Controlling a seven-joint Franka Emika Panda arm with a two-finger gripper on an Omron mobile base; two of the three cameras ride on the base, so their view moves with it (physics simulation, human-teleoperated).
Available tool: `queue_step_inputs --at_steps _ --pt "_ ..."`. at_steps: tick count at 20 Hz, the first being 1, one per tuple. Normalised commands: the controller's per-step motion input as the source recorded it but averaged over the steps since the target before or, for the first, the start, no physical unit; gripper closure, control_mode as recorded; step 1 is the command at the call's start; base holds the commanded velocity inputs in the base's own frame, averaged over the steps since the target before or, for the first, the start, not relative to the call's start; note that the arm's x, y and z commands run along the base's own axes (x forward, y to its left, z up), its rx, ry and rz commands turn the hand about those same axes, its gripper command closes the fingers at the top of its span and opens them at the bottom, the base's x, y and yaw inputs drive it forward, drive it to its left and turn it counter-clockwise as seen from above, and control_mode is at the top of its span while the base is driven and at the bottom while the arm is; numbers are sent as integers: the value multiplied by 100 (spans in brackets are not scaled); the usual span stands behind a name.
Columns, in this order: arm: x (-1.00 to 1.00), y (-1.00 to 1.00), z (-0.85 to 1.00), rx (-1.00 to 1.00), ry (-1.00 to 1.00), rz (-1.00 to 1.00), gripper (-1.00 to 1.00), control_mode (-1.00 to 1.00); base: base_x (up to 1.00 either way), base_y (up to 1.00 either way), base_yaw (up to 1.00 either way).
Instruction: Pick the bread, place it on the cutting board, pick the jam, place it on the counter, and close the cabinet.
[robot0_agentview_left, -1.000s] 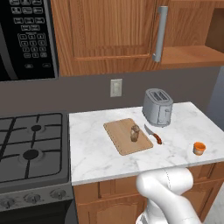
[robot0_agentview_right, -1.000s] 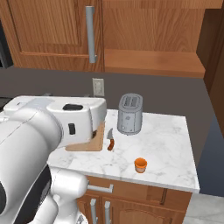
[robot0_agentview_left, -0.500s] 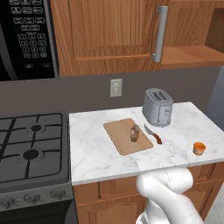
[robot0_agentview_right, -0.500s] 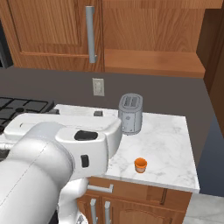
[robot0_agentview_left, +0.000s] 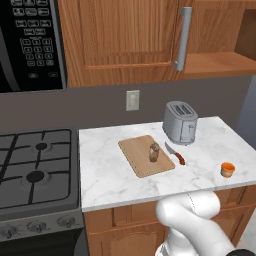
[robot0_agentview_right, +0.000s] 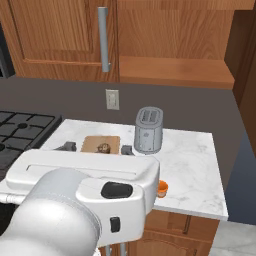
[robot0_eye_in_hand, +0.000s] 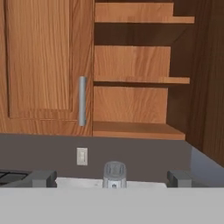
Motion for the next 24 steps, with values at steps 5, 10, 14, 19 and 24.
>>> queue_step_inputs --at_steps 5,10,14,19,24 --pt "-10 -21 -2 0 0 0 -100 -100 0 0 0" --pt "0 -10 -9 0 -5 0 -100 -100 0 0 0" --pt "0 -11 -8 0 -5 0 -100 -100 0 0 0" --pt "0 -5 -11 0 -7 -1 -100 -100 0 0 0" --pt "0 -6 -8 0 -5 -6 -100 -100 0 0 0"
